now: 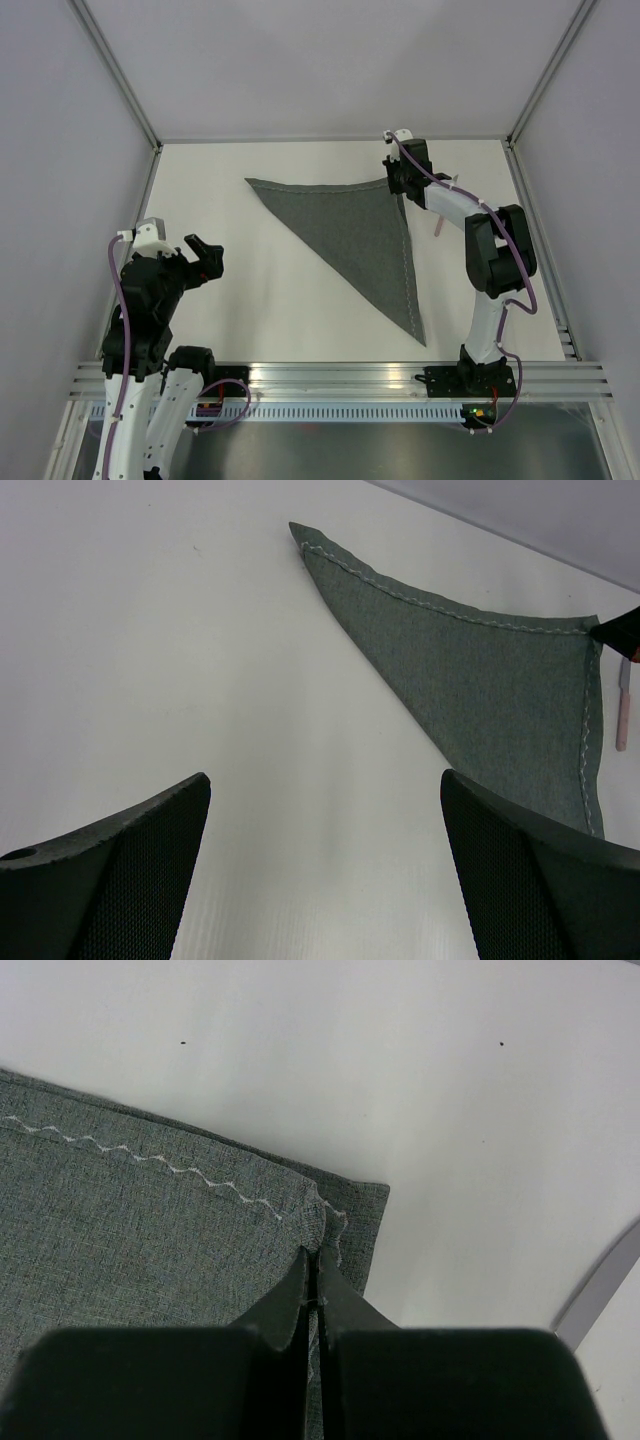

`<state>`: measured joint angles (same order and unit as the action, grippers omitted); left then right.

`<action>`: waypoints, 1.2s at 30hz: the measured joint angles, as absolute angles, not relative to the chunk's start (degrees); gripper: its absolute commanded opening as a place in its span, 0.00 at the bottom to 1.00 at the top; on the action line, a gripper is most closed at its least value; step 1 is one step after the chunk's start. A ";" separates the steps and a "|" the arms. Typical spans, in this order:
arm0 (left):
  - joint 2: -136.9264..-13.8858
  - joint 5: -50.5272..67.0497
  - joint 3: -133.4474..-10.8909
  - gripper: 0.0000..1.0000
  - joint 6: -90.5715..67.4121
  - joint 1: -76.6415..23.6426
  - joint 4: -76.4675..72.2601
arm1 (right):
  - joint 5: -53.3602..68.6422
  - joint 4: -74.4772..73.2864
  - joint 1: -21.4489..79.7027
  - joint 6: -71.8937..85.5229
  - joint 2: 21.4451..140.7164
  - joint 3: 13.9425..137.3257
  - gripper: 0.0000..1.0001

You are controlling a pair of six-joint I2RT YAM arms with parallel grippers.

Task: Fold the napkin, place the utensils inside, and roll it up
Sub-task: Fold the napkin, then grab a utensil with the right arm

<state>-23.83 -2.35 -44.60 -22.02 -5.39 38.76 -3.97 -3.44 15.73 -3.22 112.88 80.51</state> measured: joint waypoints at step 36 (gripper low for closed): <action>-23.55 -2.35 -44.60 1.00 -22.02 -5.39 38.76 | -9.04 -8.69 12.16 0.67 116.49 86.21 0.61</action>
<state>-23.55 -2.35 -44.60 -22.02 -5.39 38.76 -9.04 -8.69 12.16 0.67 116.49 86.21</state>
